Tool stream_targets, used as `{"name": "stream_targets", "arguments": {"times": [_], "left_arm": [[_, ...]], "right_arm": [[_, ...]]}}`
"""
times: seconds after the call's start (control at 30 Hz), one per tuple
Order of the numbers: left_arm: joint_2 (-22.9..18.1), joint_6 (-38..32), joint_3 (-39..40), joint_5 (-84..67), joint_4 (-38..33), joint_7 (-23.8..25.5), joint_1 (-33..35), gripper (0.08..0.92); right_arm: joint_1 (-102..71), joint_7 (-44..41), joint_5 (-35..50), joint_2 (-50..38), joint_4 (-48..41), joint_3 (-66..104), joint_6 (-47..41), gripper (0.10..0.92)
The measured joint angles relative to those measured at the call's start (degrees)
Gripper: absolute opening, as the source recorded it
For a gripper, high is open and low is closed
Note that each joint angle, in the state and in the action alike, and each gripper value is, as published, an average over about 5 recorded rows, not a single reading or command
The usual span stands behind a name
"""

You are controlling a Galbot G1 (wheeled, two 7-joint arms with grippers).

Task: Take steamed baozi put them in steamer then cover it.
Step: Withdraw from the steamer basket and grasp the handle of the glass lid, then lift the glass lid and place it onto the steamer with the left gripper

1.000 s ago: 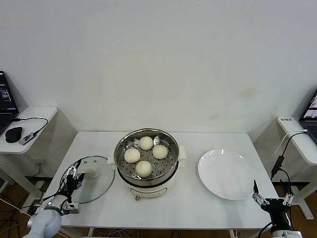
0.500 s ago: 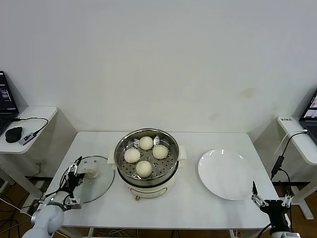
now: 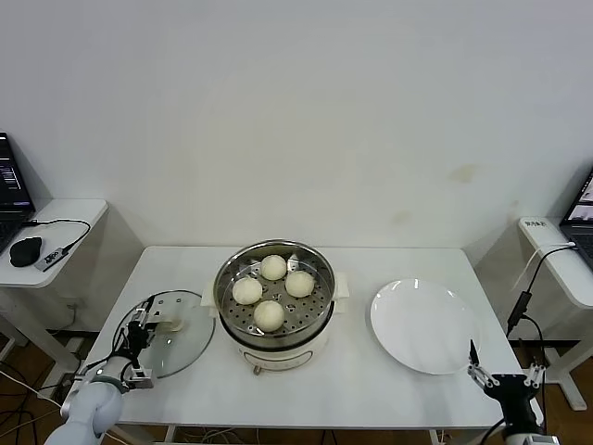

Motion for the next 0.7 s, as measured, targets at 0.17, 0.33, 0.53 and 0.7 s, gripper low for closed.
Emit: {"name": "stream_targets", "arguments": {"times": [0.17, 0.33, 0.53, 0.7], "left_arm": [[-0.49, -0.52, -0.08, 0.2, 1.03, -0.57, -0.29, 0.434], [-0.98, -1.06, -0.3, 0.23, 1.83, -1.15, -0.44, 0.295], [-1.6, -1.8, -0.8, 0.24, 2.24, -2.06, -0.46, 0.156], [-1.95, -2.76, -1.51, 0.03, 1.89, -3.24, 0.14, 0.146]], "right_arm": [[-0.09, -0.03, -0.05, -0.17, 0.03, -0.09, 0.03, 0.823], [-0.2, -0.06, -0.14, -0.41, 0.04, -0.19, 0.1, 0.823], [-0.17, -0.11, -0.15, -0.78, 0.02, -0.34, 0.13, 0.823], [-0.21, -0.27, -0.04, -1.2, 0.01, -0.41, 0.1, 0.823]]}}
